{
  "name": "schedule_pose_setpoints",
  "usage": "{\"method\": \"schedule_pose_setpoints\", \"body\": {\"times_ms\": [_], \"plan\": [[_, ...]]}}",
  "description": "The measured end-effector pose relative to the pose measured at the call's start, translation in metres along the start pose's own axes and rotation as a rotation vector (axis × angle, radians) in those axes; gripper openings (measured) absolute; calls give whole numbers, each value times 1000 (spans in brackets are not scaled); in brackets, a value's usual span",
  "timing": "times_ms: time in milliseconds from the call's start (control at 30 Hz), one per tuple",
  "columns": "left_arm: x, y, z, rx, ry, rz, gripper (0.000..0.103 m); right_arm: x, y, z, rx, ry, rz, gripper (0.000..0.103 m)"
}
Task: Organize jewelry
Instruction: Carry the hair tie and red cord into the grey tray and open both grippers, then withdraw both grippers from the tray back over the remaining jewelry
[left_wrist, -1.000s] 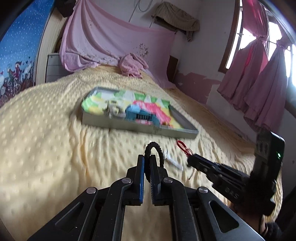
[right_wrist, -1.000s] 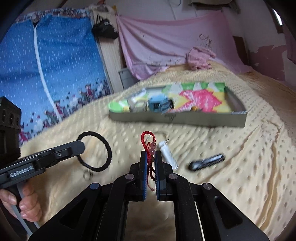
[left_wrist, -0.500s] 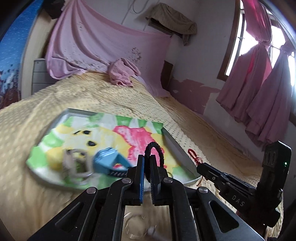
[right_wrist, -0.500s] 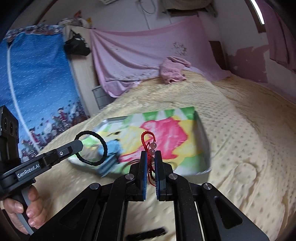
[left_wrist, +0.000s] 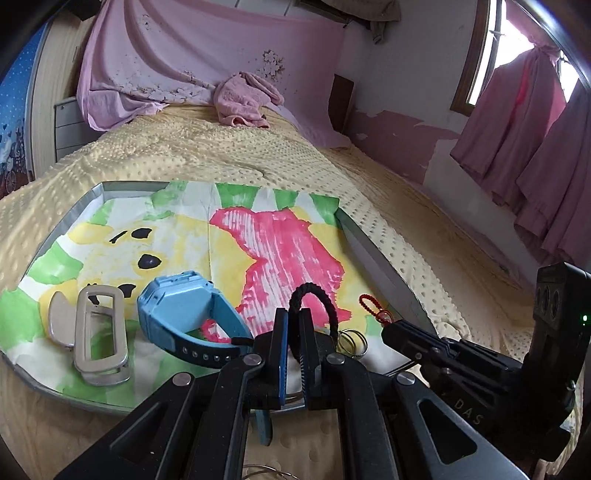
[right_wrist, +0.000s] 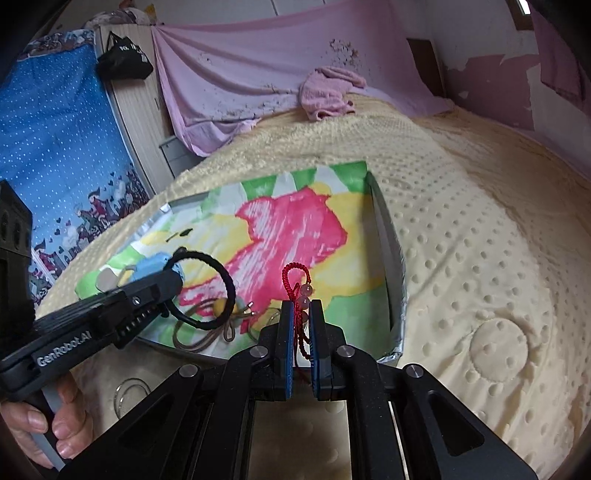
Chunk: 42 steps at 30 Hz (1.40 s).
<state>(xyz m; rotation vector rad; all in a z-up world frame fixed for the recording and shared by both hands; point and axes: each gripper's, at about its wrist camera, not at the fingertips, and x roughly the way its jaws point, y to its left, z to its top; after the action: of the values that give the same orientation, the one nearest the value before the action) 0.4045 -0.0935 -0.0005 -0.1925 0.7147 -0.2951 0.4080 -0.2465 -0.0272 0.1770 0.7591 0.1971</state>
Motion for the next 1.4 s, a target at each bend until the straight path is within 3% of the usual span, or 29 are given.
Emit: {"method": "schedule_pose_setpoints", "body": {"times_ms": [267, 367, 500, 633, 667, 767, 1133, 1200, 1400], "plan": [[1, -1, -1, 0, 1, 22, 8, 3, 2, 0, 3, 0, 0, 8], [-4, -2, -1, 2, -19, 19, 18, -2, 1, -2, 3, -16, -8, 9], [-12, -2, -4, -8, -46, 9, 36, -15, -5, -6, 16, -54, -19, 21], [-23, -7, -8, 1, -87, 13, 50, -34, -7, -8, 12, -109, -43, 25], [-26, -8, -9, 3, -98, 15, 52, -39, -7, -9, 11, -126, -50, 27], [-40, -13, -11, 19, -143, 27, 65, -57, -9, -12, 19, -181, -68, 47], [-96, -15, -37, 42, -283, 103, 96, -124, -3, -37, -4, -356, -87, 73], [-109, -13, -45, 38, -311, 114, 101, -135, 1, -42, -13, -378, -83, 83], [-145, -6, -67, 31, -370, 155, 103, -161, 19, -57, -48, -419, -77, 97]]}}
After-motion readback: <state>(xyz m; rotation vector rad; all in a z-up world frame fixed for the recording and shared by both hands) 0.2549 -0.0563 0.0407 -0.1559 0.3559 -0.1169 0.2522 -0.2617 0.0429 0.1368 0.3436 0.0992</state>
